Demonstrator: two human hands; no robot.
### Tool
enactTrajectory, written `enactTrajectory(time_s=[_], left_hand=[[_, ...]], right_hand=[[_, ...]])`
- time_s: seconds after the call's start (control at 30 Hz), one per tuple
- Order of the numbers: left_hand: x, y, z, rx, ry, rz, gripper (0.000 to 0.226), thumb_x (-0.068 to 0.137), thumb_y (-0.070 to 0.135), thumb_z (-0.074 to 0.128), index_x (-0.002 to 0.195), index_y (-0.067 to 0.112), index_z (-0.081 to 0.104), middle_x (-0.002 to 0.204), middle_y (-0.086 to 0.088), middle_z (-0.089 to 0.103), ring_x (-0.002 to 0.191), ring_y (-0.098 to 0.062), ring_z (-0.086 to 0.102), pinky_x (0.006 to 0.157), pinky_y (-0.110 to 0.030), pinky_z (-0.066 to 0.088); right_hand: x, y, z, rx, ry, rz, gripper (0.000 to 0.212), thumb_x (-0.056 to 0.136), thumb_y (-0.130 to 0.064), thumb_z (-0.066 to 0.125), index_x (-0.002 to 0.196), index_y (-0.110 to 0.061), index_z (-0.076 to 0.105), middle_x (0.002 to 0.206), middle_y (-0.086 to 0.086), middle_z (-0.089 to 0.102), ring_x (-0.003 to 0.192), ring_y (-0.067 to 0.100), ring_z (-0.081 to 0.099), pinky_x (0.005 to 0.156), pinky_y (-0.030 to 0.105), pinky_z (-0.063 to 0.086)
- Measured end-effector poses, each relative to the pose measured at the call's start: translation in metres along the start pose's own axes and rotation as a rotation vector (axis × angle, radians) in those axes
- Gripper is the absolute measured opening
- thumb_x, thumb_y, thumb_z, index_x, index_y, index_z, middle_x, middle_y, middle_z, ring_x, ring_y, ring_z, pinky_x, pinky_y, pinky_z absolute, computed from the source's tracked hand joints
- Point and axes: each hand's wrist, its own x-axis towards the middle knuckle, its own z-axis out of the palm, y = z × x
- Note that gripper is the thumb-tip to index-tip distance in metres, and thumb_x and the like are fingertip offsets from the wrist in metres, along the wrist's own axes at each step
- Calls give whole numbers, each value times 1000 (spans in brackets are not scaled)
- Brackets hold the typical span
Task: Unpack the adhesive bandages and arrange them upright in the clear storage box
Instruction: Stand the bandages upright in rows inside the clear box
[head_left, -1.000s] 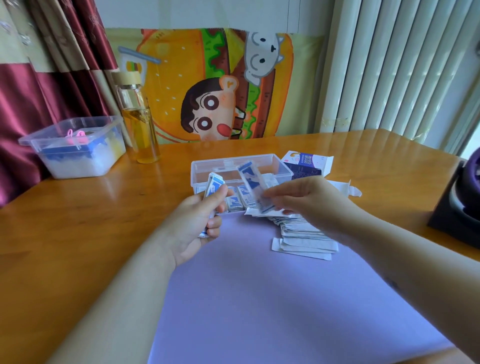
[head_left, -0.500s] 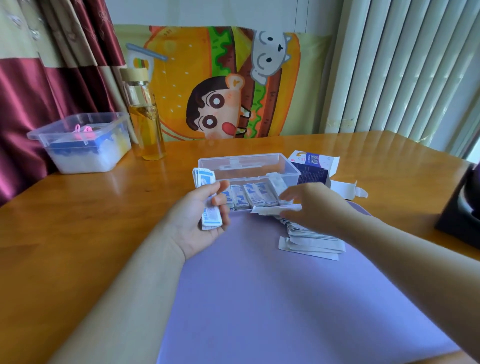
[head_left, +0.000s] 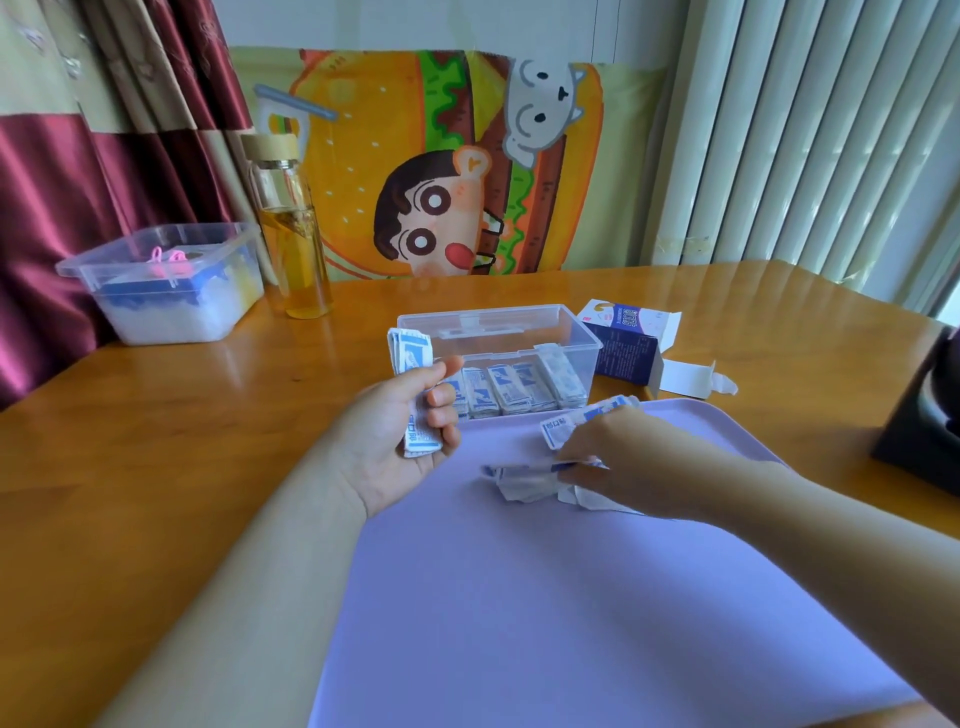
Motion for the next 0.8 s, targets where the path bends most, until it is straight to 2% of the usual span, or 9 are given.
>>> enactTrajectory(time_s=[0.1, 0.17, 0.27, 0.4, 0.5, 0.6, 0.67, 0.73, 0.8], left_hand=[[1, 0, -2, 28, -5, -2, 14, 96, 18, 46, 91, 15, 59, 55, 7, 40, 37, -2, 29, 40, -13, 31], [2, 0, -3, 37, 0, -4, 13, 95, 18, 47, 93, 16, 59, 54, 7, 40, 36, -2, 28, 39, -13, 29], [2, -1, -4, 65, 24, -3, 10, 94, 21, 50, 93, 16, 59, 60, 6, 43, 37, -2, 27, 39, -13, 29], [-2, -1, -1, 176, 36, 8, 23, 80, 39, 65, 93, 20, 65, 85, 2, 56, 42, -4, 26, 44, -13, 30], [-5, -4, 2, 261, -61, 6, 44, 65, 42, 69, 103, 21, 64, 105, 1, 60, 47, -4, 25, 48, -13, 31], [-6, -7, 4, 278, -115, -3, 55, 65, 34, 70, 116, 13, 62, 107, -6, 61, 45, -4, 31, 56, -18, 34], [-7, -8, 6, 305, -112, 13, 41, 75, 29, 67, 112, 13, 66, 96, -10, 62, 45, -7, 40, 57, -22, 39], [-9, -10, 9, 327, -105, 44, 20, 88, 22, 57, 102, 15, 69, 78, -3, 67, 48, -10, 48, 49, -22, 43], [-9, -9, 10, 289, -68, 76, 20, 94, 20, 51, 94, 18, 71, 75, 2, 70, 64, -14, 59, 59, -26, 45]], right_hand=[[-5, -10, -8, 430, 1, 123, 35, 92, -40, 51, 81, -11, 67, 70, -1, 53, 63, 15, 43, 55, 24, 34], [-4, -15, -12, 722, -17, 160, 29, 89, -38, 57, 80, -17, 74, 71, -3, 63, 61, 8, 47, 58, 18, 36], [-2, -22, -10, 1073, -93, 175, 19, 88, -28, 61, 77, -20, 74, 77, -4, 71, 65, 8, 51, 61, 19, 39], [-1, -31, -8, 1534, -174, 215, 14, 90, -16, 56, 92, -11, 69, 69, -3, 68, 60, 7, 46, 58, 18, 36], [0, -39, -6, 1645, -187, 202, 11, 91, -17, 55, 94, -13, 65, 72, -4, 69, 56, 3, 50, 54, 15, 37], [0, -47, -6, 1643, -184, 179, 11, 91, -20, 55, 88, -14, 64, 70, -4, 70, 55, 4, 53, 55, 17, 37], [0, -54, -5, 1604, -187, 139, 19, 93, -25, 52, 89, -14, 67, 70, -3, 69, 55, 5, 55, 56, 18, 36], [1, -60, -7, 1519, -180, 91, 27, 95, -31, 48, 94, -12, 67, 71, 1, 69, 57, 8, 58, 55, 18, 36], [3, -60, -15, 1328, -121, 65, 36, 96, -39, 43, 92, -12, 67, 75, 2, 72, 61, 11, 63, 56, 20, 39]])
